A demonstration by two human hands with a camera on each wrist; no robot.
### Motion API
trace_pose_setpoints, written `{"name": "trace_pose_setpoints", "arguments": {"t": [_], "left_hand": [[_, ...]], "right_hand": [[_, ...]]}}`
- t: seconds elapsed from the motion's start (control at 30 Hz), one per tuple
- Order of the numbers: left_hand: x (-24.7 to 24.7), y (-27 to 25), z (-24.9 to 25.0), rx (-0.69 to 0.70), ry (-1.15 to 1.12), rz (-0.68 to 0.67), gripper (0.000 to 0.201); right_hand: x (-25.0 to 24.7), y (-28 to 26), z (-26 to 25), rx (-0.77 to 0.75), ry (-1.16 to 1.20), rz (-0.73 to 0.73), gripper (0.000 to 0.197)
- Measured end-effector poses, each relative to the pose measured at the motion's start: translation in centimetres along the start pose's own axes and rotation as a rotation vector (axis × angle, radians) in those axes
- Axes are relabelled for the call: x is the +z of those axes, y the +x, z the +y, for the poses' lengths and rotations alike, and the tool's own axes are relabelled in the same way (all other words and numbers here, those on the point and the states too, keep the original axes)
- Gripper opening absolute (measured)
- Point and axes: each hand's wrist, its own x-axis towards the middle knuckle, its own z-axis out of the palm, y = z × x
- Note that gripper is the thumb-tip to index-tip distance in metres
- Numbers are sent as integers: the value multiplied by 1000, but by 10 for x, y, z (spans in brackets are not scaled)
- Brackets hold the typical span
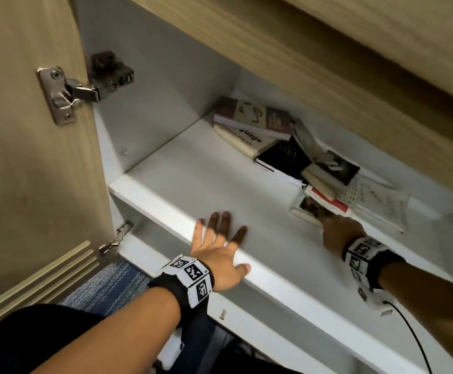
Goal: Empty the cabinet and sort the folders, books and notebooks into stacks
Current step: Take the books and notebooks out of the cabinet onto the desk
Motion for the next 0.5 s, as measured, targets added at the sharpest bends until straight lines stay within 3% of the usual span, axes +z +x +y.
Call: {"name": "trace_pose_setpoints", "arguments": {"t": [0.1,0.23,0.33,0.4,0.5], "left_hand": [[-6,-1,3,-17,-79,-11,73],[-17,3,10,-89,-214,42,68],[-29,2,23,-143,-382,126,66],[-35,-2,38,-118,-574,145,57],[-36,2,57,-161,-693,167,46]], "right_hand": [[8,-64,-21,-141,129,-19,77],[12,-118,-44,-261,134,6,50],[22,-131,-53,-376,76,72,60],[30,-132,-58,-430,190,115,60],[39,-132,-62,-427,563,113,59]]}}
